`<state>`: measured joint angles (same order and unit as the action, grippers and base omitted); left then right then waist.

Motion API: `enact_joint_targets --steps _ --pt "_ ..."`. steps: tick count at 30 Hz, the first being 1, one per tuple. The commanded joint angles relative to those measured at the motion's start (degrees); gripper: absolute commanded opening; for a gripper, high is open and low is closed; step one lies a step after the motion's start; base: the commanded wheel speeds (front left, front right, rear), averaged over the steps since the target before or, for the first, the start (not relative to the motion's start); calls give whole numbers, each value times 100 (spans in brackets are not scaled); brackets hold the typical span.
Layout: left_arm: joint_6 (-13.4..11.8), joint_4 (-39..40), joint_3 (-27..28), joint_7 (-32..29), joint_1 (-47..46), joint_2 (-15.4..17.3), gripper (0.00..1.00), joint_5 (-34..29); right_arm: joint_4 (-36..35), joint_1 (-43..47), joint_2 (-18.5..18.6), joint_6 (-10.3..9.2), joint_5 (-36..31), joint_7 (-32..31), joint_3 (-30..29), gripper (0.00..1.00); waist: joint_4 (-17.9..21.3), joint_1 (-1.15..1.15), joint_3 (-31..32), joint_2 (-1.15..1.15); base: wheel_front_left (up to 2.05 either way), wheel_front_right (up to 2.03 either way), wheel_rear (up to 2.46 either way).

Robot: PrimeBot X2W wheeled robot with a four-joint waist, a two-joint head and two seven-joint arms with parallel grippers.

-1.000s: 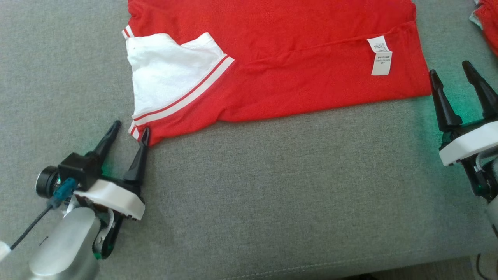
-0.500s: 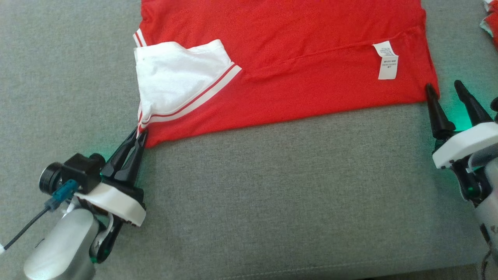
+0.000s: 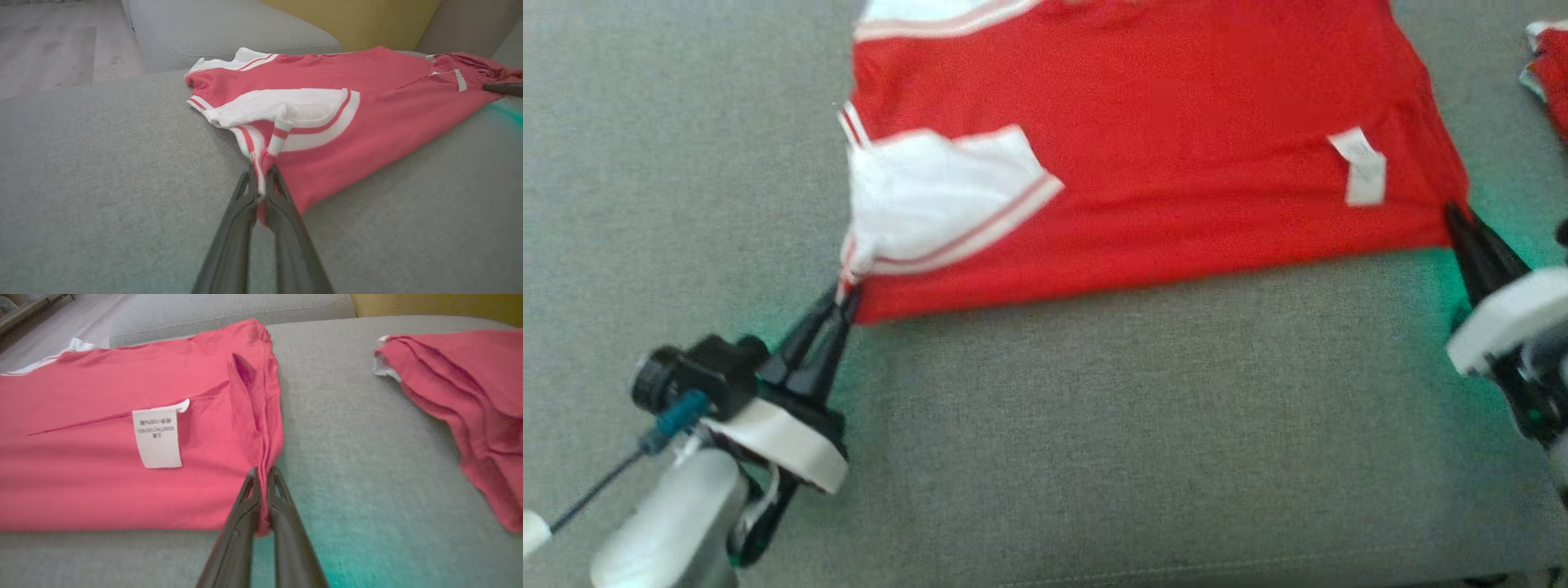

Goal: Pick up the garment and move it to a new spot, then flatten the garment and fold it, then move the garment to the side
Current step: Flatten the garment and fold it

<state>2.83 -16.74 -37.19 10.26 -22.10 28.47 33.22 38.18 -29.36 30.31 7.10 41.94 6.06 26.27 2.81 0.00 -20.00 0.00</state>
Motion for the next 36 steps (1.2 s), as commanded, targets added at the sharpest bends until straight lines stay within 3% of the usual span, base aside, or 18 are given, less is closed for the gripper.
enact_joint_targets --steps 1,10,17,18,19,20,21,26,30,36 --pt "14 172 169 74 92 182 0 -24 -131 339 367 39 69 73 62 0 -69 0 152 0 0 0 0" --pt "-23 551 -100 19 823 251 0 49 -582 1508 953 39 341 292 11 0 -144 0 486 0 0 0 0" --pt "-90 841 -196 -117 1332 370 0 231 -1052 2270 1071 39 379 366 -324 0 -83 0 541 0 0 0 0" --pt "-97 855 -194 -142 1370 377 0 269 -1111 2330 1059 39 368 358 -381 33 -72 0 532 0 0 0 0" --pt "-108 867 -184 -156 1395 373 0 308 -1161 2370 1039 39 346 359 -445 100 -60 0 519 0 0 0 0" --pt "-128 875 -180 -185 1409 374 33 332 -1211 2389 1013 39 314 380 -521 100 -49 0 501 0 0 0 0" --pt "-147 891 -177 -215 1400 381 100 335 -1287 2400 993 39 269 394 -567 100 -39 0 480 0 0 0 0" --pt "-129 1204 -30 -453 1125 558 100 433 -1750 2399 994 39 149 478 -920 100 18 0 335 0 0 0 0" --pt "78 1525 181 -849 317 903 100 410 -2057 2296 984 39 -70 467 -1205 100 122 0 92 0 0 0 0" --pt "432 1402 7 -2300 -1844 944 100 819 -2467 2021 742 39 -419 286 -1306 100 393 0 -357 0 0 0 0"
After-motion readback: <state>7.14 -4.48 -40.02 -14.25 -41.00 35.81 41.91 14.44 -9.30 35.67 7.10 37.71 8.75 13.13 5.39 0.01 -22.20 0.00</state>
